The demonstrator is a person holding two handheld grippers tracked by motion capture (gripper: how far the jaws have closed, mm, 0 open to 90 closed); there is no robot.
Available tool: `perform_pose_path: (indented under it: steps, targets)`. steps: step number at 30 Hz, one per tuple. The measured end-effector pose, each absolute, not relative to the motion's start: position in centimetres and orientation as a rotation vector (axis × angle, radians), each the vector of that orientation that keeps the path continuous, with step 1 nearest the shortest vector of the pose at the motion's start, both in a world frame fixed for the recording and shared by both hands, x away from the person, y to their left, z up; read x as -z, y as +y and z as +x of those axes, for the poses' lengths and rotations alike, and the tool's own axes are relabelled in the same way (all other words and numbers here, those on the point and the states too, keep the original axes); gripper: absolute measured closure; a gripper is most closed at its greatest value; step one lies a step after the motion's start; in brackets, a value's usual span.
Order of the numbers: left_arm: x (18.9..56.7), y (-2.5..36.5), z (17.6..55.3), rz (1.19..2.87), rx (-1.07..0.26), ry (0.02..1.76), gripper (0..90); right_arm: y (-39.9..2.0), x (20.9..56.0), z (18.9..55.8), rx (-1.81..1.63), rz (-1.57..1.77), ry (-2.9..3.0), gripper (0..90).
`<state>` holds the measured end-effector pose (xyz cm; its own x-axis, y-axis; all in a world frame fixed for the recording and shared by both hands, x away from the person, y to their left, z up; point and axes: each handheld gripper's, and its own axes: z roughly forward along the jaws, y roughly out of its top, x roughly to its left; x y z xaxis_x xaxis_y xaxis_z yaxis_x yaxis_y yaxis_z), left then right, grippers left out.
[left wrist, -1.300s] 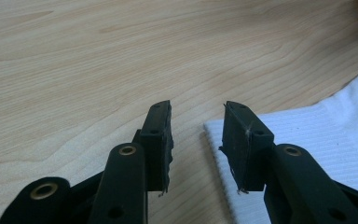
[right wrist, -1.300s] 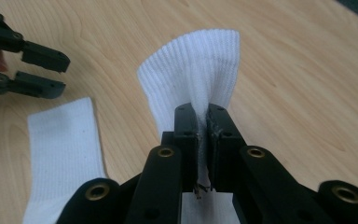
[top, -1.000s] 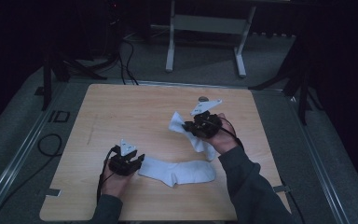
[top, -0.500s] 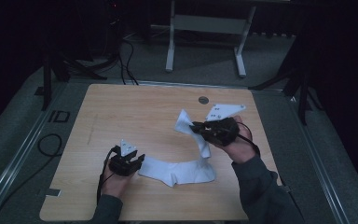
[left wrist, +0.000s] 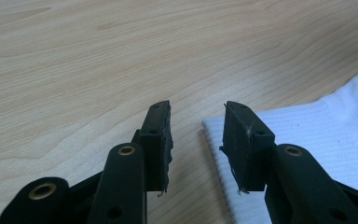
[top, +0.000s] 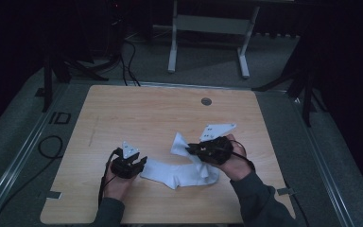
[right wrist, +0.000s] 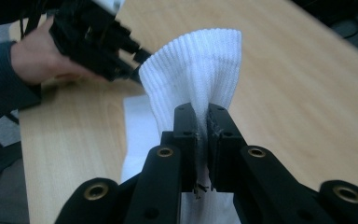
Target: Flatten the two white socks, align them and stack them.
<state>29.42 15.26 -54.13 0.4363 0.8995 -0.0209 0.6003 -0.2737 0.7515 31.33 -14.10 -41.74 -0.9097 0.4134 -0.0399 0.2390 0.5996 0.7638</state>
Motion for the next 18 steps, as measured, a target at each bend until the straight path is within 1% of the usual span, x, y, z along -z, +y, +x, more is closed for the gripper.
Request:
perform_pose_path:
  steps: [5, 13, 18]
  targets:
    - [54.0, 15.4, 29.4, 1.986, -0.548, 1.26, 61.5, -12.4, 43.9, 31.3, -1.182, 0.547, 2.668, 83.2]
    - [53.8, 15.6, 29.1, 1.981, -0.549, 1.258, 61.5, -10.4, 45.4, 30.9, -1.19, 0.555, 2.708, 83.2]
    - [53.7, 15.9, 28.9, 1.974, -0.547, 1.266, 61.3, -9.2, 46.8, 31.2, -1.177, 0.595, 2.744, 83.1]
